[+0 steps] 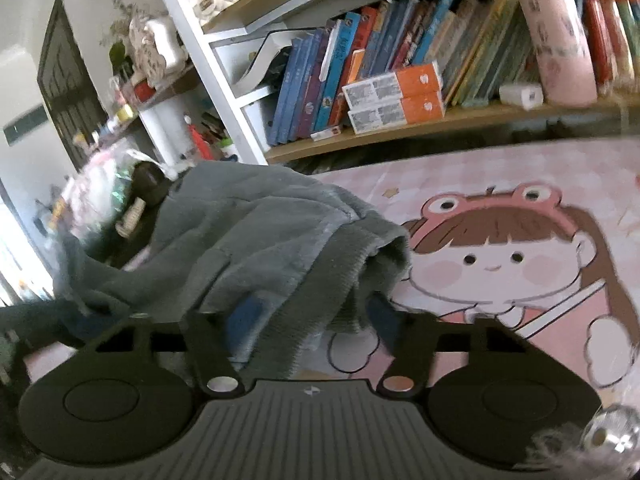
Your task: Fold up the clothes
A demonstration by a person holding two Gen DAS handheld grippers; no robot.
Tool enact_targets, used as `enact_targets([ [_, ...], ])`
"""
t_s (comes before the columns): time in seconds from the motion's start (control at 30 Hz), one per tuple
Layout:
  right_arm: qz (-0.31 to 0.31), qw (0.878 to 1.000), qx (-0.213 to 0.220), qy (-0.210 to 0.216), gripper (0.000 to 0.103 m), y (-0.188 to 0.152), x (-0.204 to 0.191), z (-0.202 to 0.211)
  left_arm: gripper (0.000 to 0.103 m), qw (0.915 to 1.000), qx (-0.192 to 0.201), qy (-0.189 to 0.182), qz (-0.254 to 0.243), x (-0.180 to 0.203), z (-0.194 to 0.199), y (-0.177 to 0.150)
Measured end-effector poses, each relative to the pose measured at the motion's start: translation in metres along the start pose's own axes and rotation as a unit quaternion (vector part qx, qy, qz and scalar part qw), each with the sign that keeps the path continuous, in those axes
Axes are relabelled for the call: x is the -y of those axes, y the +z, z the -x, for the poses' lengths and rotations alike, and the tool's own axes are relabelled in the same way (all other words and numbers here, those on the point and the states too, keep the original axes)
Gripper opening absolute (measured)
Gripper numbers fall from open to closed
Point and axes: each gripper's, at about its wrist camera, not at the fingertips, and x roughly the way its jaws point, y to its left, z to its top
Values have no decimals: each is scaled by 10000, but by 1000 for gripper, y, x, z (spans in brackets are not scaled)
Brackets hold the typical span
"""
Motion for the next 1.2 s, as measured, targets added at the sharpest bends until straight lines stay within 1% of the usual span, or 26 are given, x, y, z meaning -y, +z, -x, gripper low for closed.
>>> enact_targets([
  [0.03,-102,9999,26,59,34,0,3,1,79,9999,-13,19,-119,6,-3,0],
  [0.07,-224,9996,120,127,13,1,6,3,79,9997,-3,78,-244,11,-4,1],
  [0.1,-459,9980,273,340,6,3,12,7,79,9992,11,141,-369,15,-6,2],
  [0.17,-1039,9882,607,943,4,8,26,17,79,9977,37,267,-618,24,-8,3],
  [0.2,-1174,9845,709,1091,4,10,29,20,79,9967,50,330,-743,29,-9,4],
  [0.23,-1209,9830,768,1149,4,11,30,23,79,9956,78,395,-851,33,-11,4],
  [0.3,-1280,9797,886,1265,4,14,33,27,79,9929,135,525,-1062,40,-15,6],
  [0.4,-1295,9795,900,1250,4,15,33,28,79,9866,80,829,-1404,48,-28,7],
  [0.5,-1341,9782,923,1293,4,17,34,30,79,9811,224,1028,-1621,52,-31,10],
  [0.57,-1339,9775,938,1330,4,16,34,29,78,9793,379,1093,-1661,53,-28,12],
  [0.6,-1323,9778,939,1327,4,16,34,28,76,9787,451,1095,-1679,53,-27,13],
  [0.63,-1303,9782,944,1316,4,16,33,29,61,9785,494,1045,-1707,52,-25,14],
  [0.67,-1289,9786,946,1293,4,14,33,28,40,9796,498,954,-1699,50,-24,16],
  [0.7,-1291,9789,947,1271,4,13,34,27,34,9807,496,858,-1685,47,-22,17],
  [0.77,-1317,9793,920,1234,4,13,35,26,17,9819,552,864,-1591,41,-16,18],
  [0.8,-1322,9798,885,1214,4,13,35,25,16,9821,584,891,-1555,37,-11,20],
  [0.83,-1334,9799,842,1222,4,13,35,24,13,9824,673,926,-1477,32,-6,23],
  [0.87,-1350,9797,792,1250,6,13,35,23,11,9826,768,961,-1394,27,0,26],
  [0.9,-1366,9795,742,1279,13,12,35,22,11,9826,864,997,-1310,22,5,29],
  [0.93,-1414,9790,704,1286,17,12,36,21,11,9811,1013,1126,-1205,16,13,33],
  [0.97,-1448,9790,690,1257,25,12,36,21,10,9800,1192,1244,-994,7,22,37],
  [1.0,-1452,9795,686,1213,30,12,36,21,10,9806,1293,1247,-789,0,30,39],
  [1.03,-1450,9802,678,1167,31,12,36,21,10,9810,1285,1258,-728,-4,31,40],
  [1.1,-1400,9832,563,1027,40,11,36,18,11,9818,1244,1284,-643,-13,32,42],
  [1.2,-1207,9886,316,844,40,9,31,10,13,9862,1016,1158,-607,-13,22,37],
])
